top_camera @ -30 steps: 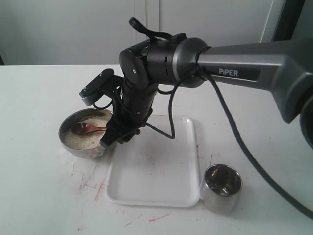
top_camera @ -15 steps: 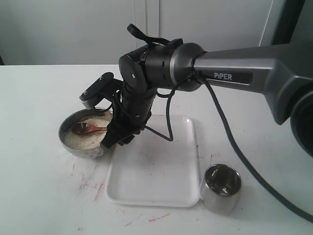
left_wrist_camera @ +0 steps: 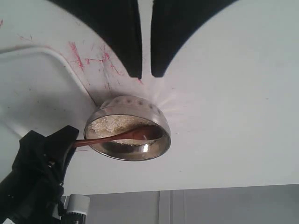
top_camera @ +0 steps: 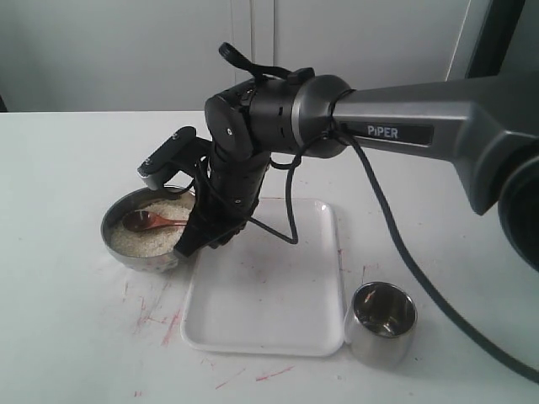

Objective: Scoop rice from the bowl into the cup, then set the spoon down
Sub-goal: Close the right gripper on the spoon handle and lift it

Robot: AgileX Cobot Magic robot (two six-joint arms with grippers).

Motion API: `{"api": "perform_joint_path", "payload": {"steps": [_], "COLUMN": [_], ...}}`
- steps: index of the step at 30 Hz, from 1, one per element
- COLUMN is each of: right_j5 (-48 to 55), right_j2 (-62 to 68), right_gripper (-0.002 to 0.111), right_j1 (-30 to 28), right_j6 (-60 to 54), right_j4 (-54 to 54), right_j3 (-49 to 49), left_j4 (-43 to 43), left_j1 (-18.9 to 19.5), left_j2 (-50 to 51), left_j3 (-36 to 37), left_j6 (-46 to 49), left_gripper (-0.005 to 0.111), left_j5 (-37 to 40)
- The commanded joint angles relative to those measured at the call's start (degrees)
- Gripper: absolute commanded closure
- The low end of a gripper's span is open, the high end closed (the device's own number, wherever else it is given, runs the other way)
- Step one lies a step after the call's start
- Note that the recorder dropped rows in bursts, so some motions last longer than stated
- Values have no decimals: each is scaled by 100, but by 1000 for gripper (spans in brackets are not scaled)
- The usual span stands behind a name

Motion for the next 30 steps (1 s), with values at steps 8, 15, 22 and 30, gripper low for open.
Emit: {"api": "perform_joint_path", "payload": {"steps": [8, 15, 22, 30], "right_j5": [134, 486, 1300, 2399], "right_j2": [-111, -627, -1399, -1870], "right_gripper": [108, 108, 108, 108], "right_j1": [-42, -42, 317, 1603], "right_j6": [-27, -27, -66, 955], "right_j4": [18, 61, -146, -2635], "right_j3": [-16, -16, -16, -16], "left_j4": [-59, -59, -59, -59], "left_j1": [-6, -6, -6, -6], "left_j2": [4, 4, 4, 4], "left_j3": [-36, -36, -36, -36], "left_j6": [-10, -10, -10, -10], "left_gripper": [92, 92, 92, 92], "left_j5": [-22, -22, -22, -22]}}
